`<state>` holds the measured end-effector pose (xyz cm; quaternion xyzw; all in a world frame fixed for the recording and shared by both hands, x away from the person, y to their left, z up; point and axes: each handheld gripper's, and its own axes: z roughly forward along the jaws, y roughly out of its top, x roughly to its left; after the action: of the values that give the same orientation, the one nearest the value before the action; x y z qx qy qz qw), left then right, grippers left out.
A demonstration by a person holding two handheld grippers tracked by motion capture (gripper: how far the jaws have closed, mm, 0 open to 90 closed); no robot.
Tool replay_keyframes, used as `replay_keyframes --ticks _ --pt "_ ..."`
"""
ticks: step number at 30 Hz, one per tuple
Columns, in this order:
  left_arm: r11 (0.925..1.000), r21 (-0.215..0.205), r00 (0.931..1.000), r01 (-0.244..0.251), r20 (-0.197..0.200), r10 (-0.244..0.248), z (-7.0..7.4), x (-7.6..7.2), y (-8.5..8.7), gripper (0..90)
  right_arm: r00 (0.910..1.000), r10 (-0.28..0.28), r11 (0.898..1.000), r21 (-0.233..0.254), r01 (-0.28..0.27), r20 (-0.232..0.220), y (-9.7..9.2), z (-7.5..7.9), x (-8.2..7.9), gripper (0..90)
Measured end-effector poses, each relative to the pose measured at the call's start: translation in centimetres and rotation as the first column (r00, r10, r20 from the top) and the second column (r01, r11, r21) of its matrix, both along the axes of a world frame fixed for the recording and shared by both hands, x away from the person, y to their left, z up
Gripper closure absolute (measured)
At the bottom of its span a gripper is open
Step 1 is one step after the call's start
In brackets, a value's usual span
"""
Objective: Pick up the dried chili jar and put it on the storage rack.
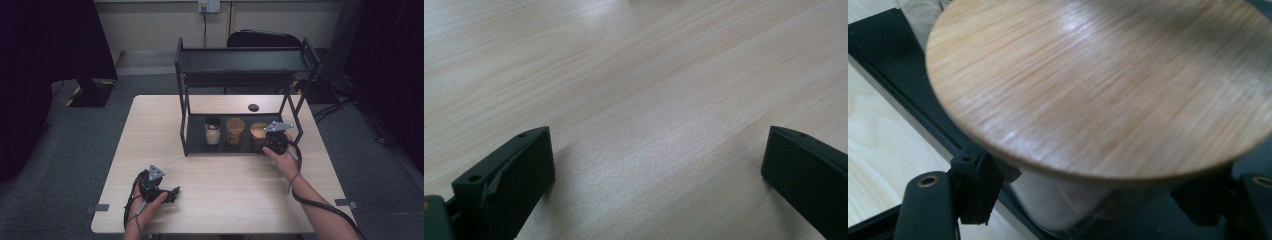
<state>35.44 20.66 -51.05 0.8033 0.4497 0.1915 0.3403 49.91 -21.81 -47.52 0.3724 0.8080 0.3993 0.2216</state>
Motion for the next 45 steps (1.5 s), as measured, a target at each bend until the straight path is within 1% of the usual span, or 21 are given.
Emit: replay_keyframes --ticks 6,18,25,30,37,45 --pt "1.0 0.0 1.0 0.0 0.0 0.0 0.0 0.0 0.0 0.0 0.9999 -0.013 1.0 -0.009 0.013 -0.001 -0.1 -0.2 0.7 25.3" --pt "1.0 0.0 1.0 0.0 0.0 0.0 0.0 0.0 0.0 0.0 0.9991 -0.038 0.999 -0.007 0.038 -0.017 -0.1 -1.0 1.8 25.3" --pt "1.0 0.0 1.0 0.0 0.0 0.0 0.0 0.0 0.0 0.0 0.9995 -0.031 0.999 -0.025 0.031 -0.008 0.1 -1.2 2.0 25.3" --pt "1.0 0.0 1.0 0.0 0.0 0.0 0.0 0.0 0.0 0.0 0.9993 -0.034 0.999 -0.021 0.034 -0.015 0.3 -1.3 2.1 25.3" --pt "1.0 0.0 1.0 0.0 0.0 0.0 0.0 0.0 0.0 0.0 0.999 -0.046 0.999 -0.026 0.045 -0.004 0.2 -1.4 2.3 25.3" --pt "1.0 0.0 1.0 0.0 0.0 0.0 0.0 0.0 0.0 0.0 0.9984 -0.055 0.998 -0.01 0.055 -0.011 0.4 -1.5 2.5 25.2"
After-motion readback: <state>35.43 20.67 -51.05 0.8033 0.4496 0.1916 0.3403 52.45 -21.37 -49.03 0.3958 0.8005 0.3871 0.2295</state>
